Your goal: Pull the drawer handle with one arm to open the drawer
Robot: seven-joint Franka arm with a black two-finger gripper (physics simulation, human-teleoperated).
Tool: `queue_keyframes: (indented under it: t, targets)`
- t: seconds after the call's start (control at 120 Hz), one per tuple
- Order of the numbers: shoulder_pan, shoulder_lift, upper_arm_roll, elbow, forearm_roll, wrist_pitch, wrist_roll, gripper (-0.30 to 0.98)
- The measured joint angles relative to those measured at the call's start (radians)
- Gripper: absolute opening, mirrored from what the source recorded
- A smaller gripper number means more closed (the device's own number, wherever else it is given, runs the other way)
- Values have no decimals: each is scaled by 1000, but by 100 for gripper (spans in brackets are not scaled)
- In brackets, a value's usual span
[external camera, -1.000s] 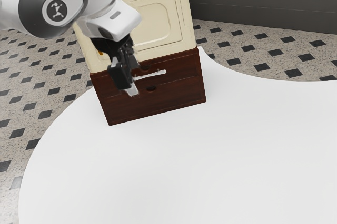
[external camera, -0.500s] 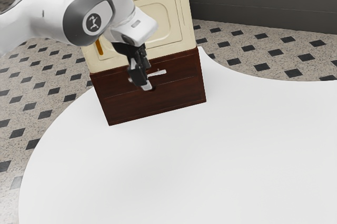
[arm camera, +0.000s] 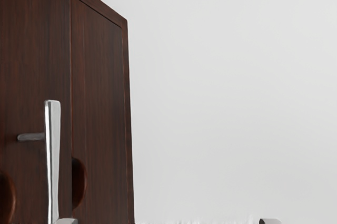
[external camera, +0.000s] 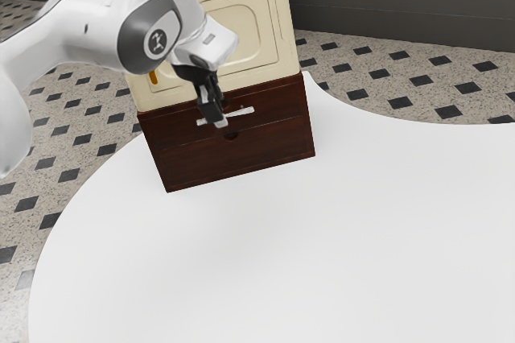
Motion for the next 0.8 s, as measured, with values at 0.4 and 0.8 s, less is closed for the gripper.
queue_keyframes:
  t: [0.4,0.8]
  targets:
    - [27,58,20,30,1,31,0,32]
    - [43,128,21,73,1,92,3,26]
